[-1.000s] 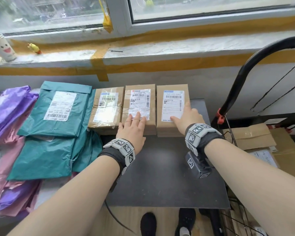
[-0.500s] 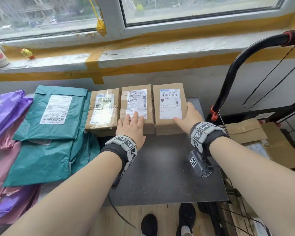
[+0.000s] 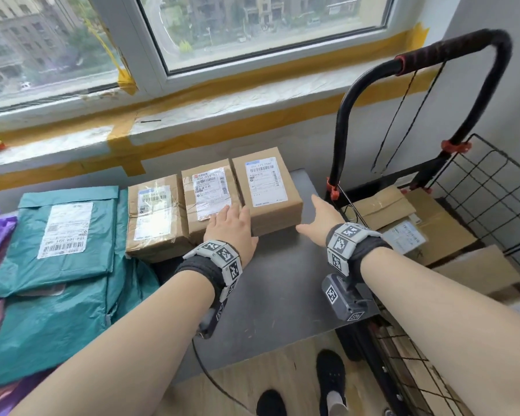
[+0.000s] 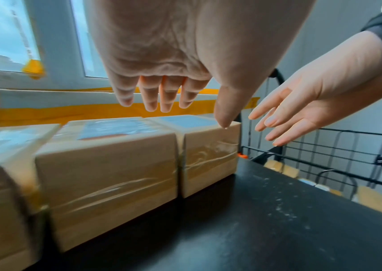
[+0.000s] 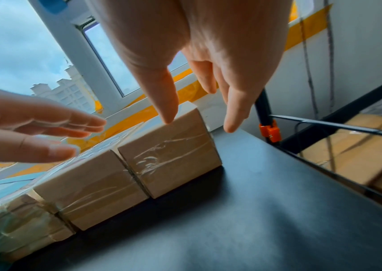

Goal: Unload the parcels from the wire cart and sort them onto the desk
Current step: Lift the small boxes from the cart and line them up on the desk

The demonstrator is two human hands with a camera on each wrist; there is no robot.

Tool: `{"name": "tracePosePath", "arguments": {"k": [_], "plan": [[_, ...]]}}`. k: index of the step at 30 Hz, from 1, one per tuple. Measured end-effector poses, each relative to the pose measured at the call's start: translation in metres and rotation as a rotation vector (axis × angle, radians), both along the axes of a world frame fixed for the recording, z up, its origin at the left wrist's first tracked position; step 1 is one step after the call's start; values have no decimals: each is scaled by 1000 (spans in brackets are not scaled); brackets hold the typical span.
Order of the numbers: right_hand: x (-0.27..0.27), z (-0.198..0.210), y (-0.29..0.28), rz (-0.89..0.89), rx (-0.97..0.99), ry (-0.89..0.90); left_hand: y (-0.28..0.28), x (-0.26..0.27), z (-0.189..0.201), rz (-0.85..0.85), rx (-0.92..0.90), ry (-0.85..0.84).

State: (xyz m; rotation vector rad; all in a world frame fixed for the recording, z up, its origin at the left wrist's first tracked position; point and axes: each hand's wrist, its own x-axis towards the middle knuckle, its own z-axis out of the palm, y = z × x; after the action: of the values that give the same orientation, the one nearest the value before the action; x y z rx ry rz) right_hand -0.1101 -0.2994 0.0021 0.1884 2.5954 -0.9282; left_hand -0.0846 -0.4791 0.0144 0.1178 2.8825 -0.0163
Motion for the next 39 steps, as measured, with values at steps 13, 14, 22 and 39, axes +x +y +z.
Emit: {"name": "tracePosePath", "arguments": {"k": [13,14,22,39], "plan": [[91,-1,124,-394,52,-140,125,7,-3,-369,165,-90],[95,-2,136,-432,48,-154,137,6,-3,-385,167,-113],[107,-10,232,-660,-54,-203,253,-15,-9,-481,140,-187],[8,-77,313,-696,-204,-290,366,-146,-80,-268,12,-352]]}}
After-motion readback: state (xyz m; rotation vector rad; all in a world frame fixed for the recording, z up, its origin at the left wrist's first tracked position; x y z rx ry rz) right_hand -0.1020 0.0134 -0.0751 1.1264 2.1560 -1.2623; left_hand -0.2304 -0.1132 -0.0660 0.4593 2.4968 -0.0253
